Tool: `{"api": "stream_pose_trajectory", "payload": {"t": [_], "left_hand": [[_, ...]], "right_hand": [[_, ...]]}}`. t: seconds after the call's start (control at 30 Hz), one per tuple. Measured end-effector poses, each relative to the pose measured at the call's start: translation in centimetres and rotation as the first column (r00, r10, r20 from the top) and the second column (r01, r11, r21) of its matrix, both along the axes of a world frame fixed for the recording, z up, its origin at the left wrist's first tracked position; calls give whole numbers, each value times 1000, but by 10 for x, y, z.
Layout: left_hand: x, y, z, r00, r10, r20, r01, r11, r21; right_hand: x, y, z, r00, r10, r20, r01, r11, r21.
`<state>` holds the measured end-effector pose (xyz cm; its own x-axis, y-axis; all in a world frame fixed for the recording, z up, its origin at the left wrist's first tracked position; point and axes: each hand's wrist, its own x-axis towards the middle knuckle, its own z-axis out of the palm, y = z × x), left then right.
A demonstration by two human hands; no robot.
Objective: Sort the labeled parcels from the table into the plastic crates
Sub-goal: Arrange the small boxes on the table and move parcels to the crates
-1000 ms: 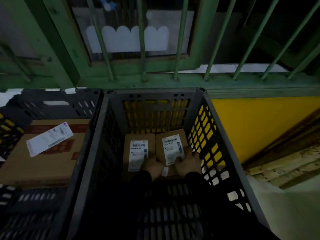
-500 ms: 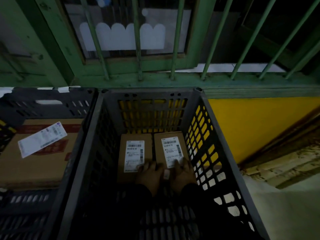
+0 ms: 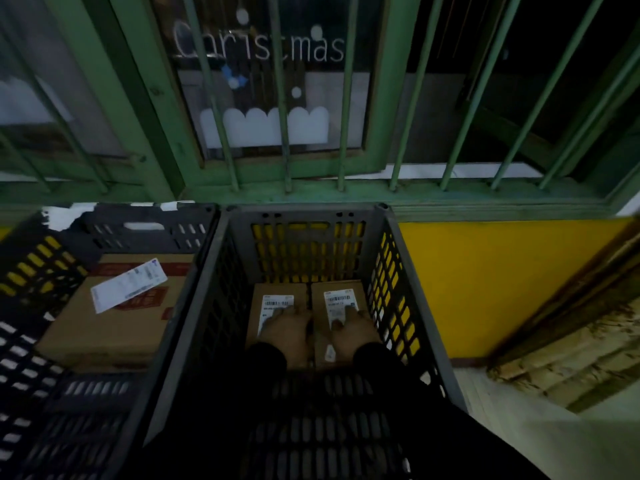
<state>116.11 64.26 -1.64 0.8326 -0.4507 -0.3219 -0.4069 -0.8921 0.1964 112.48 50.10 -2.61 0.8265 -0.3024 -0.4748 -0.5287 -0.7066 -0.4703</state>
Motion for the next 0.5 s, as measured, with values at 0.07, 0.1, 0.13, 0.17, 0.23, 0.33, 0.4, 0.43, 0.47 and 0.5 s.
{"api": "stream_pose_trajectory", "payload": {"t": [0.07, 0.1, 0.13, 0.17, 0.23, 0.33, 0.4, 0.43, 0.47, 0.5], "left_hand": [[-8, 5, 34, 997, 74, 33, -68, 986, -154], [-12, 8, 50, 991, 120, 50, -104, 962, -251], [-20, 11, 68, 982, 179, 55, -150, 928, -342], [-26, 14, 84, 970, 241, 37, -204, 886, -417], [-38, 19, 112, 944, 330, -11, -286, 799, -529], [-61, 22, 145, 921, 371, -116, -332, 595, -732], [-79, 19, 166, 914, 333, -232, -363, 416, -834], [-89, 18, 176, 916, 299, -266, -364, 346, -864], [-99, 16, 184, 920, 264, -289, -362, 290, -886], [-110, 16, 192, 925, 225, -306, -358, 249, -900]], "right_hand": [[-2, 4, 28, 994, 24, 111, -28, 999, 39], [-3, 6, 42, 986, 27, 168, -39, 997, 71], [-6, 6, 58, 973, 23, 228, -47, 993, 104], [-9, 5, 74, 961, -1, 277, -41, 988, 147], [-19, 4, 106, 935, -96, 341, 9, 969, 248], [-48, 2, 147, 844, -259, 470, 62, 917, 394], [-73, 1, 167, 766, -347, 541, 88, 891, 446], [-87, 1, 175, 720, -384, 578, 96, 880, 465], [-101, 1, 181, 669, -430, 606, 102, 861, 498], [-117, 1, 185, 614, -488, 620, 115, 833, 542]]}}
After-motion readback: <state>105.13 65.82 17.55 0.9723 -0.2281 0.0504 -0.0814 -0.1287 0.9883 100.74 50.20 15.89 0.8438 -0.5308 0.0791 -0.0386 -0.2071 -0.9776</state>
